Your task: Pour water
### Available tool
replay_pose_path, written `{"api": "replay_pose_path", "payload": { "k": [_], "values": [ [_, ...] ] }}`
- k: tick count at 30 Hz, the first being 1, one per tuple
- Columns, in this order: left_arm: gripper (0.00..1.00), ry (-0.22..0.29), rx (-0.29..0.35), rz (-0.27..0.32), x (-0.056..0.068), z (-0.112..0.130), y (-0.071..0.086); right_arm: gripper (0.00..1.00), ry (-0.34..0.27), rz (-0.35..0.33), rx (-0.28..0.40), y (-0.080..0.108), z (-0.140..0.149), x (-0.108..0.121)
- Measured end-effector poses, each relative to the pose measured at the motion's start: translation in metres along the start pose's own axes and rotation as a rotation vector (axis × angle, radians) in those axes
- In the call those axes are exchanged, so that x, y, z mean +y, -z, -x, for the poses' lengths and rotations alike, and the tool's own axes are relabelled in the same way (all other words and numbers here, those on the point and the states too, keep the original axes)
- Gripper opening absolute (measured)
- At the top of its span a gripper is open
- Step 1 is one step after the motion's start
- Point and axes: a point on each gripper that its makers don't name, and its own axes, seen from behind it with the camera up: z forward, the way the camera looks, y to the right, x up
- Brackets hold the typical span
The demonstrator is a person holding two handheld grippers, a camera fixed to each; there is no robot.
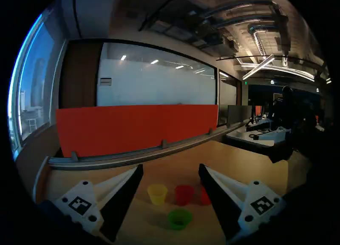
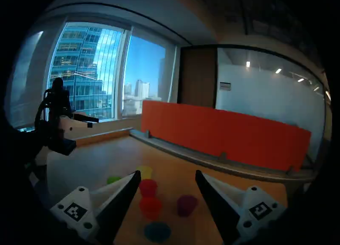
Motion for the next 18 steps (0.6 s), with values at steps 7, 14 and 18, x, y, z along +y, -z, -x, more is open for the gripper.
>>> {"api": "replay_pose_path", "payload": {
  "k": [7,14,18],
  "values": [
    [0.97,-0.021,-0.056,0.032,0.001,0.016,0.001,0.99,0.024,-0.045,-0.081,0.0,0.014,-0.012],
    [0.97,-0.027,-0.103,0.051,0.0,0.036,-0.003,0.99,0.035,-0.058,-0.132,0.0,0.032,-0.014],
    [0.97,-0.024,-0.128,0.055,-0.001,0.051,-0.006,0.99,0.03,-0.059,-0.161,-0.001,0.044,-0.012]
  ]
}}
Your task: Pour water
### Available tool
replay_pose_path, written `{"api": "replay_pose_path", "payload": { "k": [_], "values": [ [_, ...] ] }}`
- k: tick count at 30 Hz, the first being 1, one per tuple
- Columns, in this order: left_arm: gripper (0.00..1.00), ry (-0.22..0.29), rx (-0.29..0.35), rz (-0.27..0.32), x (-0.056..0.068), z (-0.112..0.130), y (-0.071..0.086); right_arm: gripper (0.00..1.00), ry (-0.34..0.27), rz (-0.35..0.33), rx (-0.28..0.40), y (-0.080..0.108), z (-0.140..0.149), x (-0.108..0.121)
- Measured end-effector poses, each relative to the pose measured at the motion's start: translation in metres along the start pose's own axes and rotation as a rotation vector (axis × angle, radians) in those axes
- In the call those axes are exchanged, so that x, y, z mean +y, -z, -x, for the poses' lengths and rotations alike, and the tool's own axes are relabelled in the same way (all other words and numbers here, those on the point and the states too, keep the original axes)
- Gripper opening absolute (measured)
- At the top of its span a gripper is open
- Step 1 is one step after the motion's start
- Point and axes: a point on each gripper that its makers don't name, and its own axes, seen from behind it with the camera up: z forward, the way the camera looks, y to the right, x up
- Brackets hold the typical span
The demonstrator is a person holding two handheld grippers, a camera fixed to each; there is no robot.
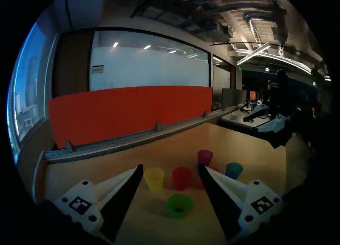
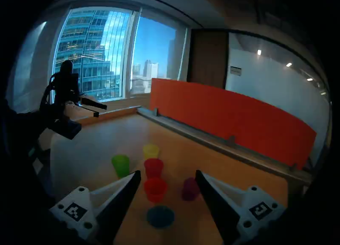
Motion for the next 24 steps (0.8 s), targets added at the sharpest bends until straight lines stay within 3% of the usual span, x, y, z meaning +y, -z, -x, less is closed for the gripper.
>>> {"api": "replay_pose_path", "payload": {
  "k": [24],
  "values": [
    [0.97,-0.039,-0.129,0.058,0.011,0.069,-0.031,0.99,-0.006,-0.055,-0.147,-0.024,0.082,-0.01]
  ]
}}
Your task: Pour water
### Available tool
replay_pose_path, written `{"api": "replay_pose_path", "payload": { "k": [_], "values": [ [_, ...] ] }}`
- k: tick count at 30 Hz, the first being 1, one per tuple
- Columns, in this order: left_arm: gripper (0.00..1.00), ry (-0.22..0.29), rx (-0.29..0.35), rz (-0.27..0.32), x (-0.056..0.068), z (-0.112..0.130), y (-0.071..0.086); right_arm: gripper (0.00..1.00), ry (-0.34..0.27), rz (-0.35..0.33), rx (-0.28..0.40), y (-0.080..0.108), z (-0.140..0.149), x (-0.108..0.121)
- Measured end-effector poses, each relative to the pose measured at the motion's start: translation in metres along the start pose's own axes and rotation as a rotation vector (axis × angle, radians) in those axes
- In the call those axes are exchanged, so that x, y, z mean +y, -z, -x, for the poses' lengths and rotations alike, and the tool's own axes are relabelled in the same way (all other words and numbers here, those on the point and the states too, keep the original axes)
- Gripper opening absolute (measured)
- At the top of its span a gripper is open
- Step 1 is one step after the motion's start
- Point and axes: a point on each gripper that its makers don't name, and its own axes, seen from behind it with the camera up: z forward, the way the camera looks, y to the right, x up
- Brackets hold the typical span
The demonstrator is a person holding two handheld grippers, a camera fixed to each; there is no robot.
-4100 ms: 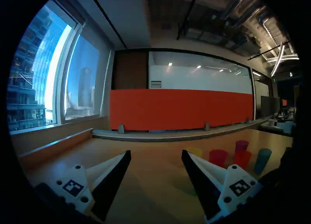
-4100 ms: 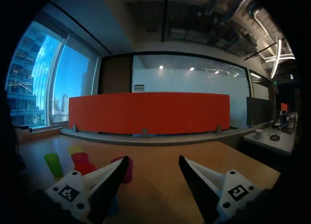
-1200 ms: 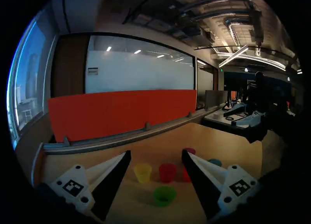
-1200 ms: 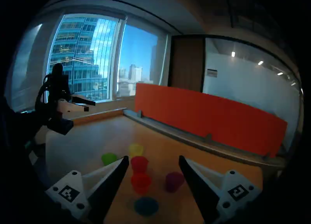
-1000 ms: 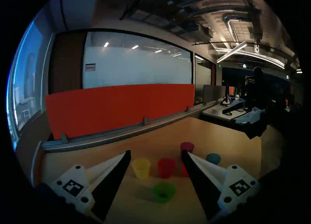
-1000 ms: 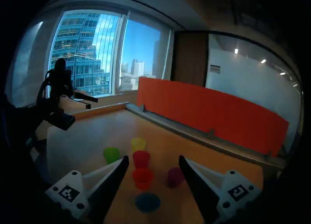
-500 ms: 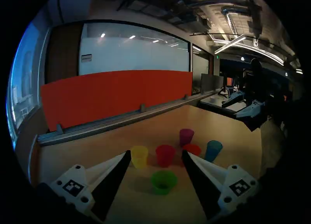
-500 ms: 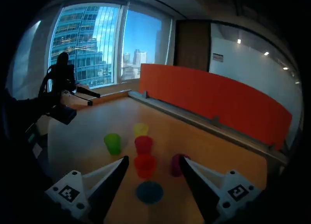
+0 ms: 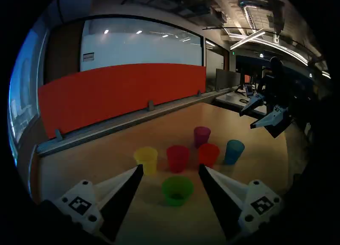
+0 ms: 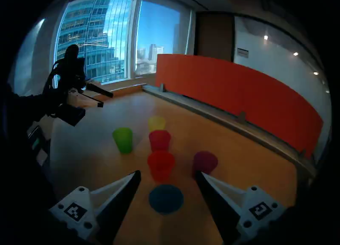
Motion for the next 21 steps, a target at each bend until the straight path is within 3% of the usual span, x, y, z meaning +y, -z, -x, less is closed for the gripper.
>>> {"api": "replay_pose_path", "payload": {
  "k": [21],
  "values": [
    [0.97,0.001,-0.108,0.033,0.009,0.062,-0.031,0.99,-0.035,-0.022,-0.12,-0.026,0.069,0.0]
  ]
}}
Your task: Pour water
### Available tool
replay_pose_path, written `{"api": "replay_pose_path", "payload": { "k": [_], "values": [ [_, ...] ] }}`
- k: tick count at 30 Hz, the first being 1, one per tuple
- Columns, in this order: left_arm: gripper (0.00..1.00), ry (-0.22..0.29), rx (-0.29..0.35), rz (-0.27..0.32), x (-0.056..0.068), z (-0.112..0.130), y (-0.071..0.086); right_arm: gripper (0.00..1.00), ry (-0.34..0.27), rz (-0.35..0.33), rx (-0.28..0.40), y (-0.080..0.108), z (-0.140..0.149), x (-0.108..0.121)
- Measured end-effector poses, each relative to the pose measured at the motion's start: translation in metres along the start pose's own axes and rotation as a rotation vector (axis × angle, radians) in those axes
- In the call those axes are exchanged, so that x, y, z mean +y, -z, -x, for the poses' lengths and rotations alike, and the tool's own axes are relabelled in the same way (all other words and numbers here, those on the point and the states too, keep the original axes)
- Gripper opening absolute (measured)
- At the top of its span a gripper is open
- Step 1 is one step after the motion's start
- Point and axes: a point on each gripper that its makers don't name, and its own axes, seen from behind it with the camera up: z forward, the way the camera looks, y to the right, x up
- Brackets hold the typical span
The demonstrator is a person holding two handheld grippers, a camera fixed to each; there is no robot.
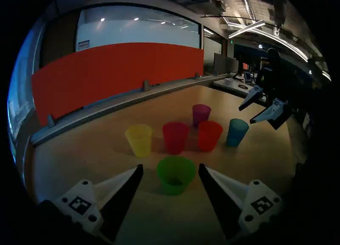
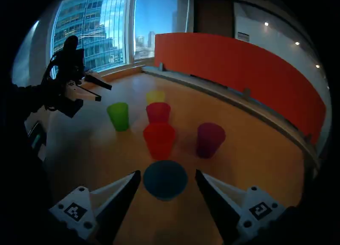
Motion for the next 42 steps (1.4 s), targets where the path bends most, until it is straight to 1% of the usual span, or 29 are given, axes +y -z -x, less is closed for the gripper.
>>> {"api": "replay_pose_path", "payload": {
  "k": [9,18,23,28,35,42],
  "values": [
    [0.97,0.001,-0.039,0.019,0.005,0.021,-0.009,0.99,-0.007,-0.018,-0.034,-0.009,0.016,-0.004],
    [0.97,-0.005,-0.065,0.033,0.008,0.033,-0.017,0.99,-0.008,-0.02,-0.054,-0.016,0.026,-0.005],
    [0.97,-0.007,-0.076,0.039,0.011,0.038,-0.023,0.99,-0.011,-0.021,-0.061,-0.02,0.03,-0.003],
    [0.97,-0.011,-0.082,0.036,0.011,0.041,-0.032,0.99,-0.007,-0.025,-0.065,-0.025,0.033,-0.003],
    [0.97,-0.002,-0.083,0.041,0.011,0.043,-0.046,0.99,0.0,-0.031,-0.075,-0.033,0.038,-0.004],
    [0.97,-0.002,-0.085,0.051,0.011,0.046,-0.056,0.99,0.003,-0.036,-0.078,-0.041,0.039,-0.005]
  ]
}}
